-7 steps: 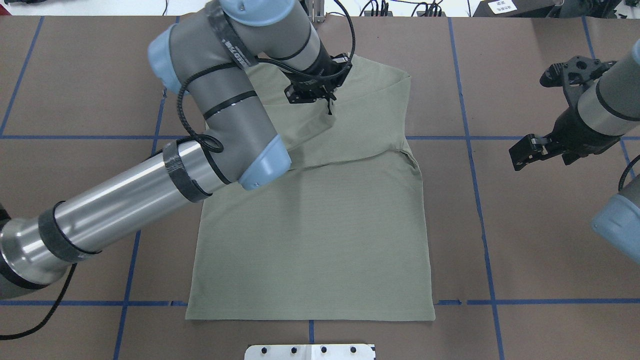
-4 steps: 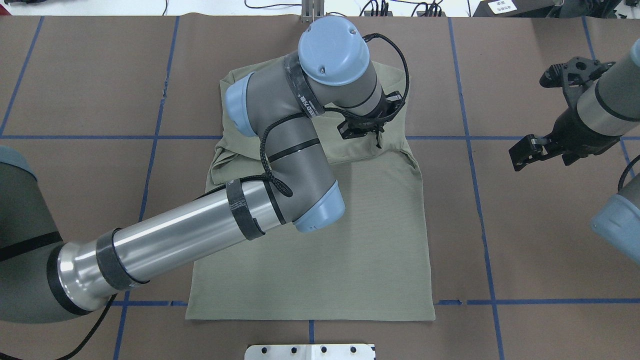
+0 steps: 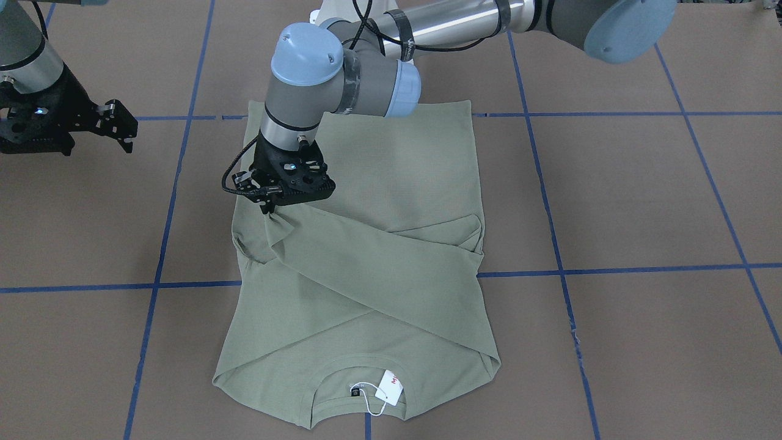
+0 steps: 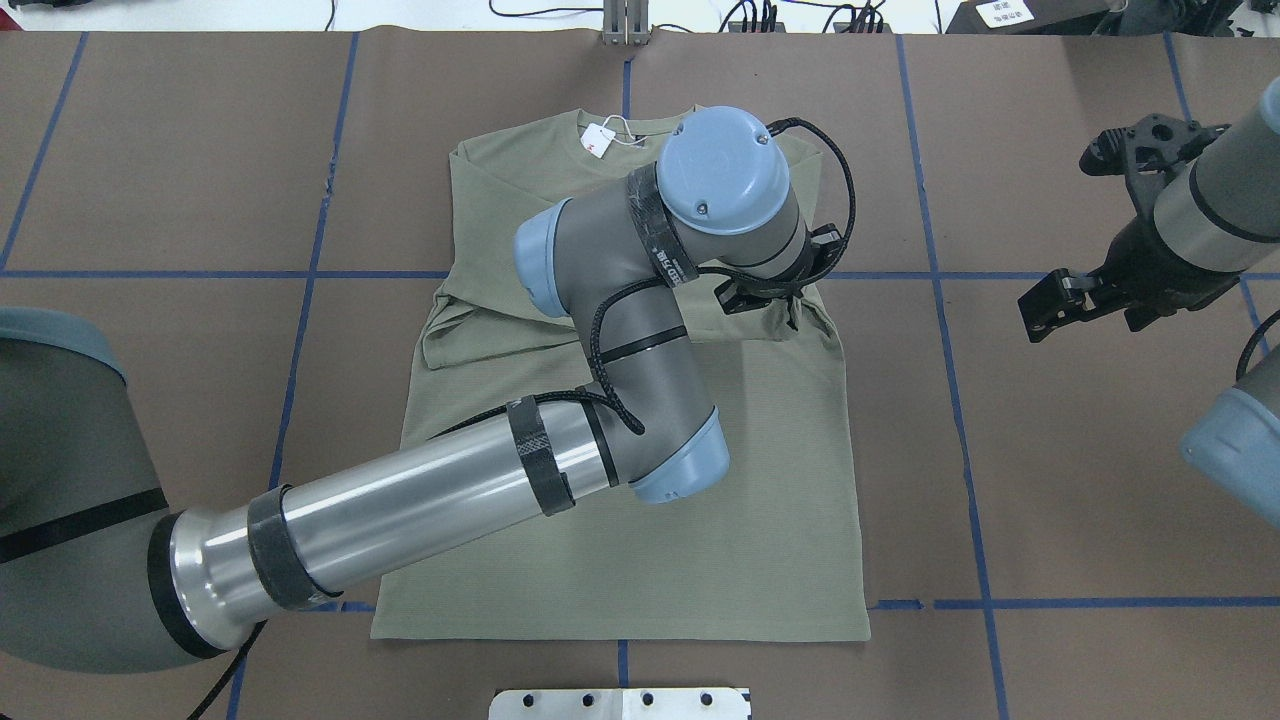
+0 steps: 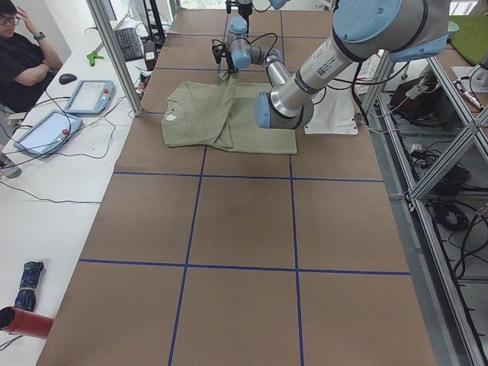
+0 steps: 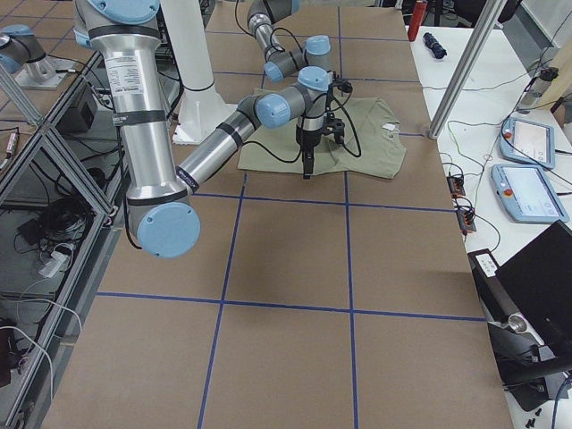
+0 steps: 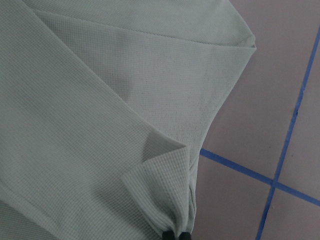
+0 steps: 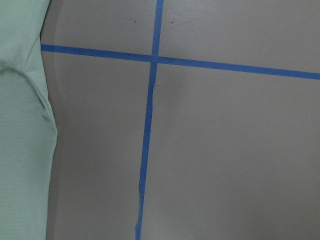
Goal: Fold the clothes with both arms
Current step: 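Lay the sleeve down over the first sleeve and open the left gripper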
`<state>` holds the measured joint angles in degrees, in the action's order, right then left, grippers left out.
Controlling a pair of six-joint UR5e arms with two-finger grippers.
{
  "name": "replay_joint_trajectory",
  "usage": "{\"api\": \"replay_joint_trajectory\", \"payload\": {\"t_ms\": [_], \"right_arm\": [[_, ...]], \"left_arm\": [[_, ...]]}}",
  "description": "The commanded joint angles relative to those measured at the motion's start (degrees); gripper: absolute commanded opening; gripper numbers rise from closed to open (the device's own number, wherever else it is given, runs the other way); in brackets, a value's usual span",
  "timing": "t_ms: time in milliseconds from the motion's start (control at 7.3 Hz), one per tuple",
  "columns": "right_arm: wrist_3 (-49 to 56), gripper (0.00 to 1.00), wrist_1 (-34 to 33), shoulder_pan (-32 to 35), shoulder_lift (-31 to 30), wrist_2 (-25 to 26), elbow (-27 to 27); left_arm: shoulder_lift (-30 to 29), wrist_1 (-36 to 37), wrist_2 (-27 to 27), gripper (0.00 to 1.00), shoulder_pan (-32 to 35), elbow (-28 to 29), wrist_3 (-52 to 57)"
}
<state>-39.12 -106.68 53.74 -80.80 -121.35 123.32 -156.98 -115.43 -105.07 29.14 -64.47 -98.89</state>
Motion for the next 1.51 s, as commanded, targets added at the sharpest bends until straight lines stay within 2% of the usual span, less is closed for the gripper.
{"api": "replay_joint_trajectory", "payload": {"t_ms": [0, 137, 274, 411, 685, 959, 1096, 1233, 1370], "right_arm": [[0.5, 1.0, 0.1, 0.8, -1.0, -1.3, 0.1], [0.5, 1.0, 0.1, 1.3, -0.9, -1.5, 0.2], [0.5, 1.0, 0.1, 1.5, -0.9, -1.4, 0.1], [0.5, 1.0, 0.1, 1.6, -0.9, -1.4, 0.1], [0.4, 1.0, 0.1, 1.5, -0.2, -1.4, 0.1], [-0.1, 1.0, 1.6, 1.4, -0.1, -1.4, -0.4], [-1.3, 1.0, 3.0, 1.2, -0.1, -1.3, -0.3], [-6.3, 1.0, 3.9, -1.8, -0.1, -1.1, 0.2], [-13.6, 1.0, 7.9, -7.0, -0.2, 0.6, 0.1]], "left_arm": [[-0.4, -1.9, 0.6, 0.0, -0.7, 2.1, 0.0], [-0.6, -1.9, 0.6, 0.0, -0.8, 2.2, -0.1], [-1.2, -3.1, 1.5, 0.32, -1.2, 2.9, -0.6], [-1.1, -7.2, 2.1, 0.99, -1.2, 3.0, 1.1], [1.2, -8.8, 2.2, 1.0, -0.9, 1.6, 2.8], [11.9, -7.5, 1.8, 1.0, 0.9, -10.3, 3.4], [16.5, -1.8, 1.8, 1.0, 1.5, -17.3, 7.4], [20.8, 7.0, 1.7, 1.0, 1.9, -25.9, 12.7], [27.4, 9.8, 1.7, 1.0, 2.0, -33.4, 17.7]]}}
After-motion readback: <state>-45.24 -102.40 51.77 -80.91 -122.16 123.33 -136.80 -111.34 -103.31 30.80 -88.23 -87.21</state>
